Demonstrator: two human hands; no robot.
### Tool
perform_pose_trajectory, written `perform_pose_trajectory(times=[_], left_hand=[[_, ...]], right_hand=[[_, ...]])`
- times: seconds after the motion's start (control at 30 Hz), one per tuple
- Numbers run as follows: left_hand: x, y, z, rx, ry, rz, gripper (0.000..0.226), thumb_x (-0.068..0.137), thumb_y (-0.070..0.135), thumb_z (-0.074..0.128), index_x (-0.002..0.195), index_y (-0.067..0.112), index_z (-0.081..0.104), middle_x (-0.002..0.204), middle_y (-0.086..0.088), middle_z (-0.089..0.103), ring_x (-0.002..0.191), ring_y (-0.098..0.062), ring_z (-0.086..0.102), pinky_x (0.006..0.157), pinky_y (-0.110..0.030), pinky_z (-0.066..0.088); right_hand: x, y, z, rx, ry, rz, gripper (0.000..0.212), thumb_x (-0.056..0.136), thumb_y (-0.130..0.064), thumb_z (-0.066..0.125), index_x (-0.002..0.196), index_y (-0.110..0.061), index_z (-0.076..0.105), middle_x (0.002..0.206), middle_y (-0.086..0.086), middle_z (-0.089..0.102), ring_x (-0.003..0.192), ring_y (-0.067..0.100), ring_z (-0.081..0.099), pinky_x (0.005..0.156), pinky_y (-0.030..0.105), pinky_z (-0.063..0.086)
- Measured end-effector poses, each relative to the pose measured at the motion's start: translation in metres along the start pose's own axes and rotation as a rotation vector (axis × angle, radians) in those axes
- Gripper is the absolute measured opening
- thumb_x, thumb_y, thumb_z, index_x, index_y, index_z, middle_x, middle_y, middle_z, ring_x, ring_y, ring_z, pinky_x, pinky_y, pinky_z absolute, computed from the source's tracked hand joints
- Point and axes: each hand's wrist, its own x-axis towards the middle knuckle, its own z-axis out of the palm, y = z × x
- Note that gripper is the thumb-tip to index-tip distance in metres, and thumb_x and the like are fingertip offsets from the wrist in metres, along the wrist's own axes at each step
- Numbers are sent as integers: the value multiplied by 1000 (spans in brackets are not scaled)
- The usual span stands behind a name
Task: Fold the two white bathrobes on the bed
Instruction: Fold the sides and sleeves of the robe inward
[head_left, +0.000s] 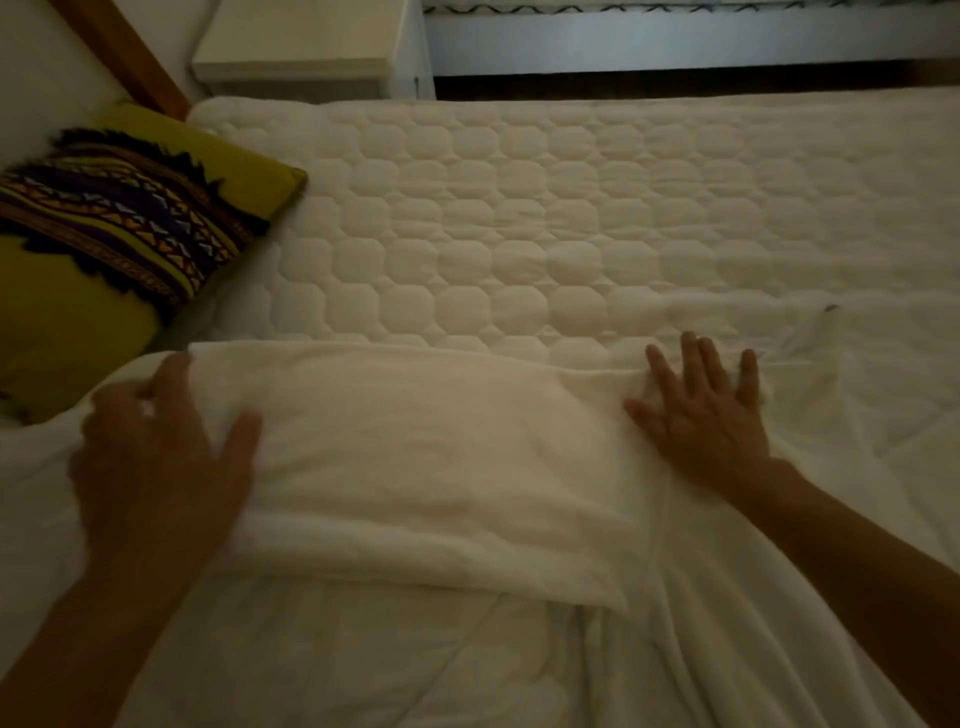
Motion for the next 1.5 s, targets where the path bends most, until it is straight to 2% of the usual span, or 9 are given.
perform_pose_trajectory(times=[0.17,0.33,0.43,0.5,0.6,0.7,1.07,1.33,1.5], left_hand=[[-53,113,59,148,-145,665,70,96,67,30,154,27,35,160,-14,32,148,-34,30,117,-58,17],[-34,60,128,353,-410,657,78,87,80,3,156,46,11,166,-13,17,152,-36,17,121,-54,11],[-38,74,135,432,-327,600,74,93,64,15,153,27,39,156,-25,34,142,-49,32,114,-64,20],[-54,118,133,305,-186,594,72,88,49,30,138,5,58,147,-32,43,134,-56,38,110,-71,20],[-88,209,137,89,-101,800,66,89,50,38,145,17,51,156,-20,38,143,-43,35,116,-65,9],[-107,233,180,119,-259,838,68,97,64,20,155,30,33,162,-14,30,148,-34,30,118,-65,12],[-110,198,234,-128,-98,843,63,95,48,42,148,14,46,158,-17,36,145,-36,37,118,-63,19],[-107,195,244,-174,-60,860,61,96,47,44,146,12,50,157,-16,38,145,-34,38,115,-65,23],[-106,195,249,-172,-63,856,62,96,49,41,146,13,49,157,-15,38,146,-33,36,116,-64,22]], right_hand=[[-17,-1,7,62,150,-148,71,98,-70,16,160,-36,13,169,15,3,156,32,4,123,58,2],[-11,95,32,176,-69,334,87,81,-90,6,154,-48,-17,166,0,-25,154,25,-16,121,59,-6],[-8,110,34,349,-116,301,81,83,-87,10,154,-52,-11,165,-3,-26,154,32,-13,121,58,-3],[-9,117,29,413,16,219,68,96,-69,16,158,-40,19,169,8,0,155,36,2,123,60,7],[-6,142,19,346,370,66,39,91,-16,48,126,-17,67,149,22,47,141,42,39,116,55,30],[10,173,-5,81,136,-60,59,76,8,54,124,-25,64,153,17,40,148,40,27,119,57,20],[53,200,-17,-57,145,-544,33,85,-18,72,118,-19,71,124,4,68,125,28,58,108,51,43],[90,226,-113,-293,-258,-476,53,88,-53,20,73,-25,62,67,-9,62,66,13,58,87,37,48],[107,211,-85,-163,-481,-269,17,94,-28,56,86,-38,68,141,-3,50,131,23,43,114,42,37]])
